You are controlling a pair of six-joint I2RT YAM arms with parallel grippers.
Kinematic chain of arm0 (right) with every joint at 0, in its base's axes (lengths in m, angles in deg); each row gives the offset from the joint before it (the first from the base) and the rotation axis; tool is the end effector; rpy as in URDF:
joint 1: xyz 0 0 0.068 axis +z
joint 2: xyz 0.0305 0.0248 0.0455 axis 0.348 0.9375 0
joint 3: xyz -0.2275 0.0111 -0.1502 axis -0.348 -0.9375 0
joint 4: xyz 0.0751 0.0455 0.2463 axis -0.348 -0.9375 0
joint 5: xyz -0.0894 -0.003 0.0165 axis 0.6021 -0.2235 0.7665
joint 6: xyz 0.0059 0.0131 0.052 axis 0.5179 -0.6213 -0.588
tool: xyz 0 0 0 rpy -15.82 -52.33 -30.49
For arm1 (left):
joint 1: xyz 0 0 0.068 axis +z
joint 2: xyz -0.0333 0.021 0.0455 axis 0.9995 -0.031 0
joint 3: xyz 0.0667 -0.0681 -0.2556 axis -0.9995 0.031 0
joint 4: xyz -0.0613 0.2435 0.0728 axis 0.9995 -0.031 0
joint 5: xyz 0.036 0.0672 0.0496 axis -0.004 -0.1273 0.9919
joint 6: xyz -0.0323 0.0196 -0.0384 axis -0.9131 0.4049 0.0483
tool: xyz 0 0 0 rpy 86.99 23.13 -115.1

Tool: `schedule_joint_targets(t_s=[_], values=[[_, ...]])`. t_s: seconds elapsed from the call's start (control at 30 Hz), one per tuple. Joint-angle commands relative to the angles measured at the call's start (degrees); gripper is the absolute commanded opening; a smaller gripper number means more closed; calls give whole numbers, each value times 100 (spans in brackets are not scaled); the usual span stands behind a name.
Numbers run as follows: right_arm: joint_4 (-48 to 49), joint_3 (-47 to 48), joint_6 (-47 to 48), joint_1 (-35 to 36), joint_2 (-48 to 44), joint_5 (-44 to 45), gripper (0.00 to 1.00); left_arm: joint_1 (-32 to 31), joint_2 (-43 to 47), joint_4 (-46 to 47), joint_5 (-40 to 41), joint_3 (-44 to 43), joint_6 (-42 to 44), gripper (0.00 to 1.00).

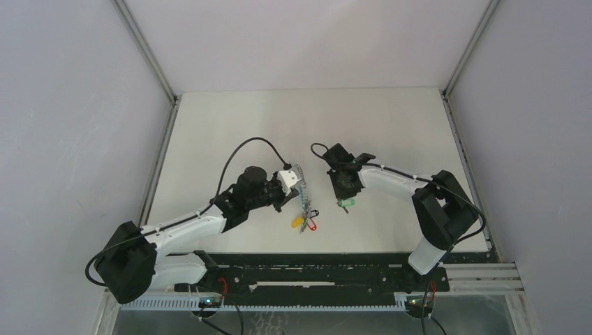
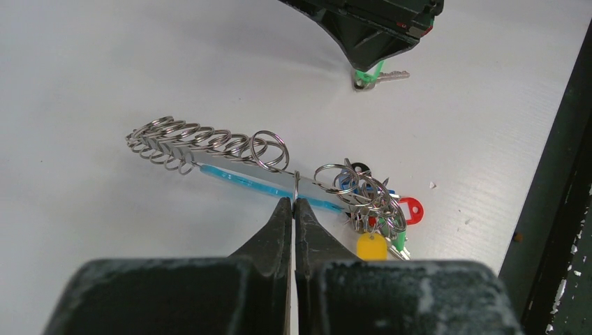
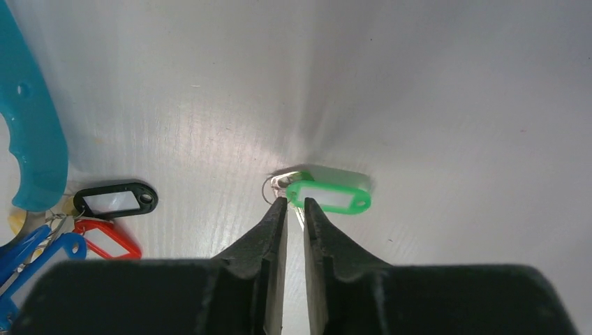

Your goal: Put the keys on the keyring

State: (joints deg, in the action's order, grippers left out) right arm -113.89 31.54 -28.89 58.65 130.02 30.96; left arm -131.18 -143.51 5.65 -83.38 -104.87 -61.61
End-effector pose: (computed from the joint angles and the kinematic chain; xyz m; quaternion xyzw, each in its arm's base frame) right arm 0.2488 0.1906 0.1818 -0.1288 0.9778 0.0232 0.1639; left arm 0.1784 -0.1792 0.2174 0.4514 0.7105 -0.2520 0.4774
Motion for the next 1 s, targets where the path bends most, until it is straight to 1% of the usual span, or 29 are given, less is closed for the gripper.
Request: schedule_joint_targets(t_s=[0.0, 0.03, 0.1, 0.33, 0.47, 0.6, 0.83, 0.97], values=[[54, 187, -102, -37, -236, -15, 18, -2, -39, -47, -84, -279, -38, 0], [40, 187, -84, -54, -259, -27, 21, -2, -39, -48, -84, -280, -41, 0], [32, 187, -19, -52, -295, -13, 23, -4, -39, -47, -91, -280, -35, 0], [178, 130, 558, 239, -204, 278, 23, -2, -22, -53, -84, -273, -40, 0], [296, 70, 741, 168, -55, 76, 23, -2, 0, -57, -76, -262, -28, 0], [446, -8, 926, 203, -109, 6, 23, -2, -2, -55, -76, -262, -31, 0], [458, -103, 1029, 230, -52, -44, 21, -2, -11, -55, -93, -262, -24, 0], [630, -326, 1026, 292, -155, -59, 21, -2, -20, -56, -102, -262, -27, 0]])
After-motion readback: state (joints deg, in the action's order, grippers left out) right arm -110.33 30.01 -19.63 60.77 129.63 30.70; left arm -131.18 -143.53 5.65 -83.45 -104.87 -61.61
